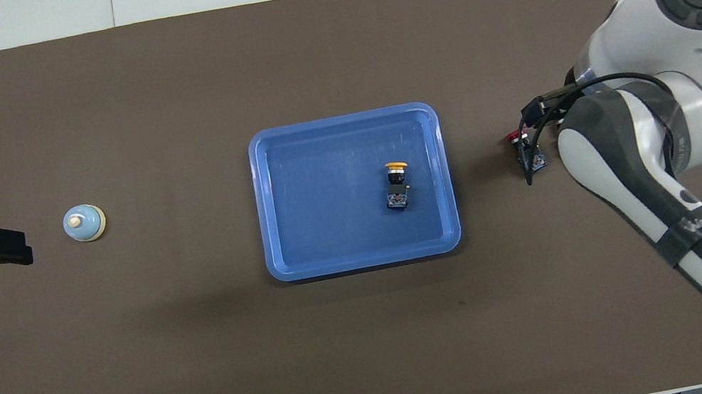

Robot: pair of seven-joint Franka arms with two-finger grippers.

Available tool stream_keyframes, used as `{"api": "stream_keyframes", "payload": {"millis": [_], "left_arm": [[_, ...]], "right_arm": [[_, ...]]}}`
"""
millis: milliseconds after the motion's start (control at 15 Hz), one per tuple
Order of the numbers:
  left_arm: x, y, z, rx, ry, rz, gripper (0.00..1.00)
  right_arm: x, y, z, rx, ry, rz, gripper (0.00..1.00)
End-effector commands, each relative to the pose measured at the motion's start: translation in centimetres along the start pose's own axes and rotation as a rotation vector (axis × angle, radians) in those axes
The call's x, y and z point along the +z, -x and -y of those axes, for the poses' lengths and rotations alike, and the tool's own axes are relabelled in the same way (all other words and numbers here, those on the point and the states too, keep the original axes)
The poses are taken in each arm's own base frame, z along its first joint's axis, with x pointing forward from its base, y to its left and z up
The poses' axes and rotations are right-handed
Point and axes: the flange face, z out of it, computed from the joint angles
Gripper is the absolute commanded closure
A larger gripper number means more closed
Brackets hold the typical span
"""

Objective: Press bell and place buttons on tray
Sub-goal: 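Move the right gripper to the green-capped button and grasp it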

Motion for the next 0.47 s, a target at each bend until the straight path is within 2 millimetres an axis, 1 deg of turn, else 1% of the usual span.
{"api": "stream_keyframes", "payload": {"millis": [0,67,200,267,401], "left_arm": [[-0.3,0.6,0.2,-0.007,-0.012,-0.021,0.00],[-0.3,0.6,0.2,-0.007,-0.012,-0.021,0.00],[-0.3,0.6,0.2,-0.007,-0.012,-0.021,0.00],[-0.3,0.6,0.2,-0.007,-0.012,-0.021,0.00],[-0.3,0.6,0.2,-0.007,-0.012,-0.021,0.00]], "right_arm": [[1.8,1.5,0.1,-0.071,0.000,-0.040,0.00],[2.6,1.8,-0.5,-0.075,0.001,-0.052,0.00],[3.7,2.4,-2.8,-0.071,-0.002,-0.043,0.00],[4.2,2.5,-3.1,-0.071,-0.010,-0.037,0.00],[4.8,2.7,-2.9,-0.073,-0.015,-0.024,0.00]]}}
